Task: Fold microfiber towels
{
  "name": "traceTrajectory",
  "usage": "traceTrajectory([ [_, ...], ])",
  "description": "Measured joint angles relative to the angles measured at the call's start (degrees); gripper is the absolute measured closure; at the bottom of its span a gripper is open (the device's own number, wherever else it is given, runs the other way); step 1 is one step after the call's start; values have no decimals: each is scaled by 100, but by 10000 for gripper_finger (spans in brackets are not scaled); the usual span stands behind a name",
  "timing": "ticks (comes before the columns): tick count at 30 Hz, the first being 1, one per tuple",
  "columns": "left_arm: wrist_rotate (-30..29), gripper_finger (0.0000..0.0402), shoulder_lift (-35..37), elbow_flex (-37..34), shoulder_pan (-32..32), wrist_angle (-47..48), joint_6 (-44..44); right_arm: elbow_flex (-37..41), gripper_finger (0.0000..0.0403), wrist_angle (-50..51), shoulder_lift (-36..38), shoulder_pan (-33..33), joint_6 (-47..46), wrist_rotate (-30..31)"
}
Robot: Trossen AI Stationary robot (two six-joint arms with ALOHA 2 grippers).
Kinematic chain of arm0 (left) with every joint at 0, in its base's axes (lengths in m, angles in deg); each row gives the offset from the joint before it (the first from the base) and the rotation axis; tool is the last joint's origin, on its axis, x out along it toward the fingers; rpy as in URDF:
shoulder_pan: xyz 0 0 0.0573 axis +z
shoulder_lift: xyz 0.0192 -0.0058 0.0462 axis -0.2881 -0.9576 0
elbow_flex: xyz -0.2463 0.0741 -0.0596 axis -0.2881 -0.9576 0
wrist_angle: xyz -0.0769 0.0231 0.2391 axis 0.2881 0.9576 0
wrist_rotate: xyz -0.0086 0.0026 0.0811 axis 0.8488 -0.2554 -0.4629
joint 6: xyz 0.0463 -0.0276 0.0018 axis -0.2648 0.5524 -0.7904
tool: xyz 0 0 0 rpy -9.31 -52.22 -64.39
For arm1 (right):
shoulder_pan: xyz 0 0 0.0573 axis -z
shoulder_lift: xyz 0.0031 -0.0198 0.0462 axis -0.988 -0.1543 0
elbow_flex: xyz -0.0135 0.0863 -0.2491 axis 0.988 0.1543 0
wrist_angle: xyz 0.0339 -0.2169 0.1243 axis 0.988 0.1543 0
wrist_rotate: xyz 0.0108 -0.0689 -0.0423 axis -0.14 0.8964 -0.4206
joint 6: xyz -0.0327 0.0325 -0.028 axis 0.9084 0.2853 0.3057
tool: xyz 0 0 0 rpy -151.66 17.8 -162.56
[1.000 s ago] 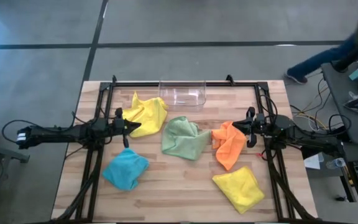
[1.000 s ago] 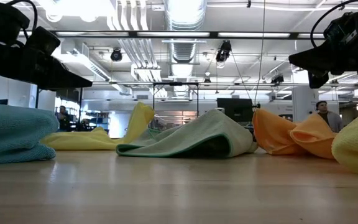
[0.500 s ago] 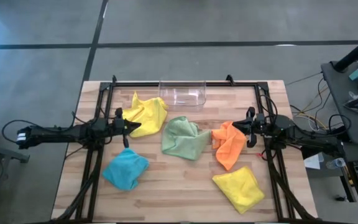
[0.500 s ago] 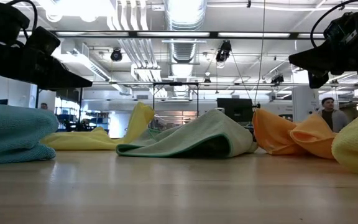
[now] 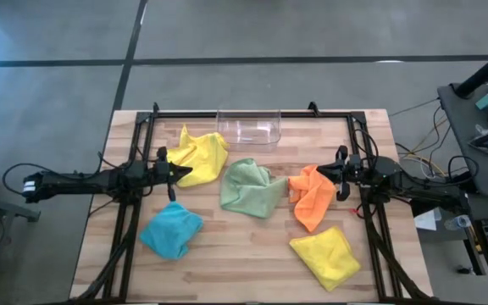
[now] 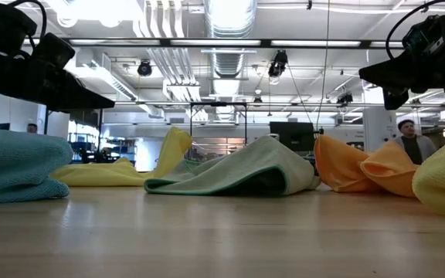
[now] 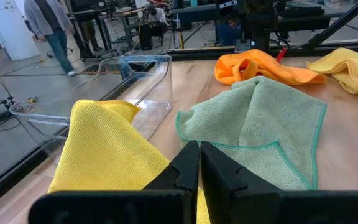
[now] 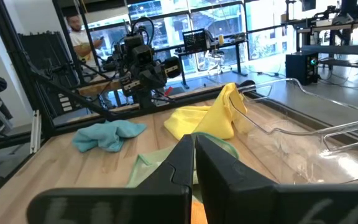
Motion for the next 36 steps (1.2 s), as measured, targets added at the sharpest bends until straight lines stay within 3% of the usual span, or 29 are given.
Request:
traceTrajectory([
  [28,-2,402,2,0,0,-2,-34,-2,394,-1,-2,0,0,0],
  [33,-215,402,0,0,2,-3,-1232,-2,394,-1,0,0,-2,0],
  [36,-214,402,0,0,0,-4,-1368,-1,394,0,0,-1,2,0],
])
